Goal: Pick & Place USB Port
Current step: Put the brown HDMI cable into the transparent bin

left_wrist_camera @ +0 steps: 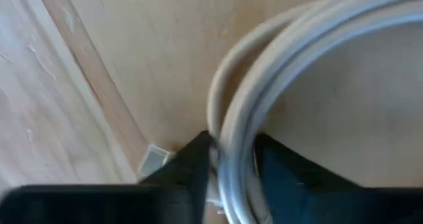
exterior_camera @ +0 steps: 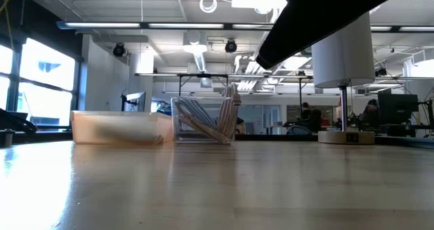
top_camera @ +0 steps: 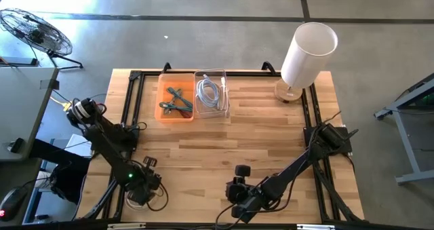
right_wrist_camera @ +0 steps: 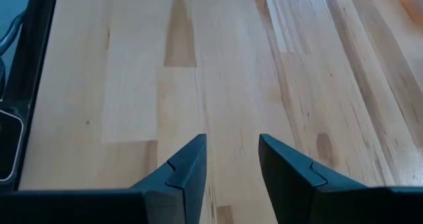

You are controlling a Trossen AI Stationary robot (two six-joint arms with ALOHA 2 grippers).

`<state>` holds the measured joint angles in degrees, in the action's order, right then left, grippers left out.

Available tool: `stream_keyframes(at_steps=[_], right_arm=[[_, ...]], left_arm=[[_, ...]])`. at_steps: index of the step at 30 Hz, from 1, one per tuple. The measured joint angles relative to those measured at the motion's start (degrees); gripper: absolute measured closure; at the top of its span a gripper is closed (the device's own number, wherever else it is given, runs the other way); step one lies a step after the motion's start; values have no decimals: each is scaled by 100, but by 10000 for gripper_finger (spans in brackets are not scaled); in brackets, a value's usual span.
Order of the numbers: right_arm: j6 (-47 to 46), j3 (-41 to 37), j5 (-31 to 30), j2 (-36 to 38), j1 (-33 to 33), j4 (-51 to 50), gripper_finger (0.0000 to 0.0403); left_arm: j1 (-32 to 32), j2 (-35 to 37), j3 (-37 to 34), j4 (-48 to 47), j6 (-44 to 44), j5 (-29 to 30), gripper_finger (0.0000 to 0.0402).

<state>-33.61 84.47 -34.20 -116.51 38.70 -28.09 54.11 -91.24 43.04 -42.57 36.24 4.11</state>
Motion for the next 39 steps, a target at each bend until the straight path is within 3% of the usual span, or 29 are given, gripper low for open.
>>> stream_keyframes(at_steps=[3,4,8,11,16,20,27,31,39], right_arm=[[0,0,-4,0,13,19,273],[0,0,-22,0,18,16,273],[8,0,-157,0,34,15,273],[48,0,-293,0,48,15,273],[32,0,-754,0,64,21,273],[5,0,-1329,0,132,49,273],[-102,0,-2412,0,356,6,273],[-101,2,-3003,0,492,-49,273],[-105,2,-3373,0,573,-284,273]], left_arm=[[6,2,15,-56,1,174,367],[4,-6,66,-120,-2,247,373],[-8,-55,494,-531,-502,697,372],[-94,-74,1008,-1266,-1058,1390,372],[-408,-57,2207,-3023,-1678,3009,372],[-835,-50,3133,-3781,-2367,4584,372],[-1775,-30,4202,-4013,-4109,5928,372],[-2516,4,4476,-3991,-5186,6042,372],[-4330,44,4515,-3263,-7853,4955,372]])
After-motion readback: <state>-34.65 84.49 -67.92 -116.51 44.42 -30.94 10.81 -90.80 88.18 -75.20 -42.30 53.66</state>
